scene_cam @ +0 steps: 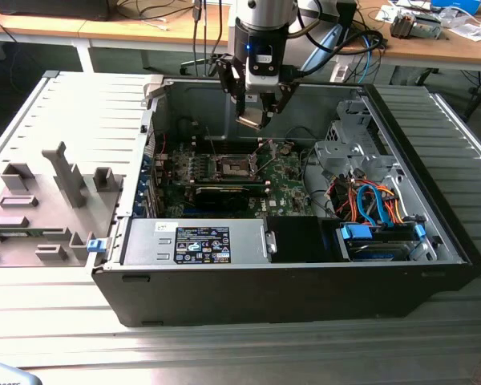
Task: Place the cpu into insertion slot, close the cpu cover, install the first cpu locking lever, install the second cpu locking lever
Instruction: 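Place the cpu into insertion slot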
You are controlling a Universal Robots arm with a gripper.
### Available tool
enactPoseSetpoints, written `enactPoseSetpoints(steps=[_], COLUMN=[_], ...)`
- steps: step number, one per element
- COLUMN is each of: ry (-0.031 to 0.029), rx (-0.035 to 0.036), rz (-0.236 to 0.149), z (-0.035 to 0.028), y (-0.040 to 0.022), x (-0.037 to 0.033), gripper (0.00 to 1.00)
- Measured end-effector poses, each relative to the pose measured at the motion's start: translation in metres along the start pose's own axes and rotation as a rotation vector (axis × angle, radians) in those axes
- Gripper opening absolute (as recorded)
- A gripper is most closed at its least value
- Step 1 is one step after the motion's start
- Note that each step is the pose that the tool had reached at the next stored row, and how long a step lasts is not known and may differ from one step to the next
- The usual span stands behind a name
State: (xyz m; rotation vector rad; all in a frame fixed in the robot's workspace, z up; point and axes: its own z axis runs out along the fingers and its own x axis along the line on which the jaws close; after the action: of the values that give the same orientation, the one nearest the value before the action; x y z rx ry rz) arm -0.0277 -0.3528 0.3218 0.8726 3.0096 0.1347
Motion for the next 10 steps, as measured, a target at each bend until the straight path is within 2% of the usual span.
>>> enactPoseSetpoints(steps=[10], ry=[-0.0005], rx=[-0.0001], rz=[0.005], z=[0.0002], y=[0.0000], x=[0.0000], gripper=[0.54])
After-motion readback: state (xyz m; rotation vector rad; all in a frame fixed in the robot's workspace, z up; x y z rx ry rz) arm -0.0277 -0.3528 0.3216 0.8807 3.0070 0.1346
